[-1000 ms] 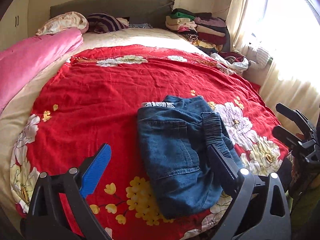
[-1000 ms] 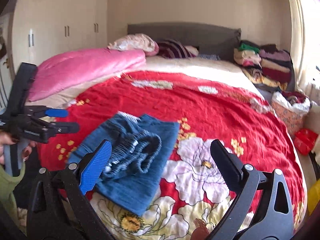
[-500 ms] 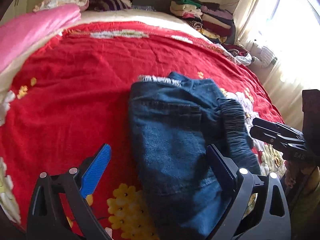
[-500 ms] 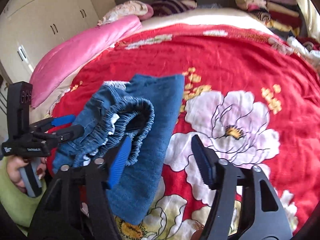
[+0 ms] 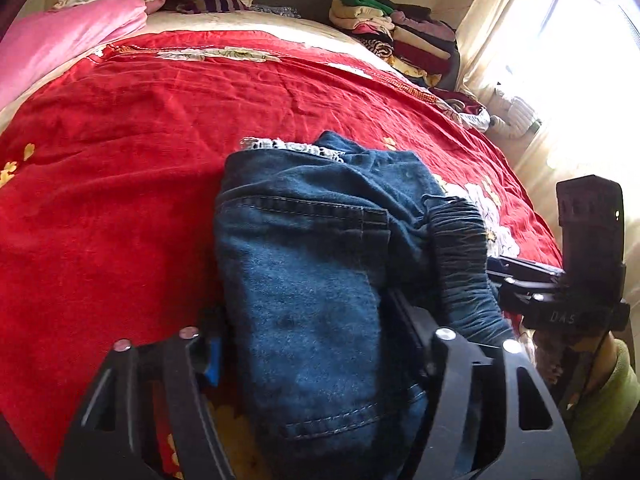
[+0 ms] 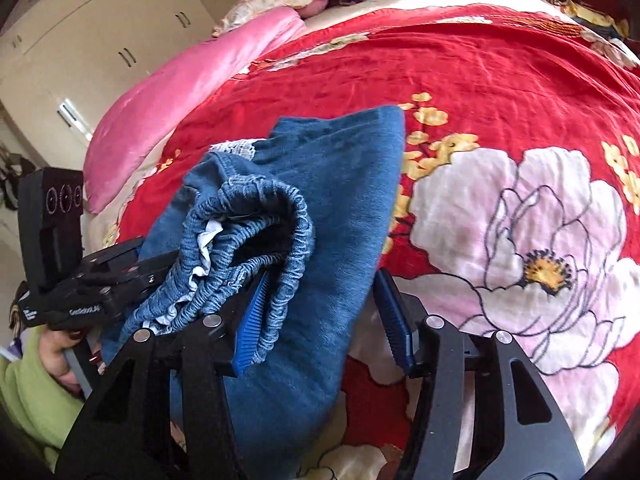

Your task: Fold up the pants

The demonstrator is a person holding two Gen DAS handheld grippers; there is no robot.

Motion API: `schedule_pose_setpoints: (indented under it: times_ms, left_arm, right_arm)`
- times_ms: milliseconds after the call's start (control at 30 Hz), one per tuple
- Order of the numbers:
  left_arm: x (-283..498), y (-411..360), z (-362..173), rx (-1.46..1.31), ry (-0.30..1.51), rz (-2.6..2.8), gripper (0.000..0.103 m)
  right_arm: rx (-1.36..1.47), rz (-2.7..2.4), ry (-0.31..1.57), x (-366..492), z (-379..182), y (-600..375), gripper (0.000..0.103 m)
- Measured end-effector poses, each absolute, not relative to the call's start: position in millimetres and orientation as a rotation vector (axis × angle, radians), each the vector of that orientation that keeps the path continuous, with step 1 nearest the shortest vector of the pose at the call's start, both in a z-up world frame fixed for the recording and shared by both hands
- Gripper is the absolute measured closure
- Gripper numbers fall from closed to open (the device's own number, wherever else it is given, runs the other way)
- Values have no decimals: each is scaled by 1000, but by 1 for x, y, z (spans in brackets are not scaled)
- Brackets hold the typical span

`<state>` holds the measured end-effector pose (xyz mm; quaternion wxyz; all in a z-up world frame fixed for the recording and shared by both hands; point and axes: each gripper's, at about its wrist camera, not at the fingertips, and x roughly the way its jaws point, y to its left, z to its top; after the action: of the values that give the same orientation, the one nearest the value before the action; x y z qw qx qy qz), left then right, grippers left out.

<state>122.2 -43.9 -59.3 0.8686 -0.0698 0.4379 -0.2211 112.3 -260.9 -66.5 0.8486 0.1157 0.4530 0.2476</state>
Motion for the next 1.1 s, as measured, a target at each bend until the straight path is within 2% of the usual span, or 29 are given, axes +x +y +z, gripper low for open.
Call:
schedule_pose_setpoints:
  times_ms: [67, 167, 267, 567, 867, 1100]
  left_arm:
    - [120, -46, -58, -152, 906, -464, 52]
    - [116, -50, -51, -117, 880, -461, 63]
    - [115, -49, -40, -107, 867, -464, 69]
    - [132, -49, 2, -51, 762, -421, 69]
    - [174, -50, 14, -24, 727, -376, 69]
    - [192, -49, 4, -34, 738, -362, 69]
  right_arm:
    - [245, 557, 948, 111, -66, -257, 82]
    - [216, 560, 910, 105, -60, -248, 90]
    - [144, 557, 839, 98, -40, -235, 92]
    - [-27, 548, 687, 117, 12, -214, 92]
    - [-56, 522, 665, 160, 18, -207, 92]
    - [-58, 499, 685, 179, 7, -207, 92]
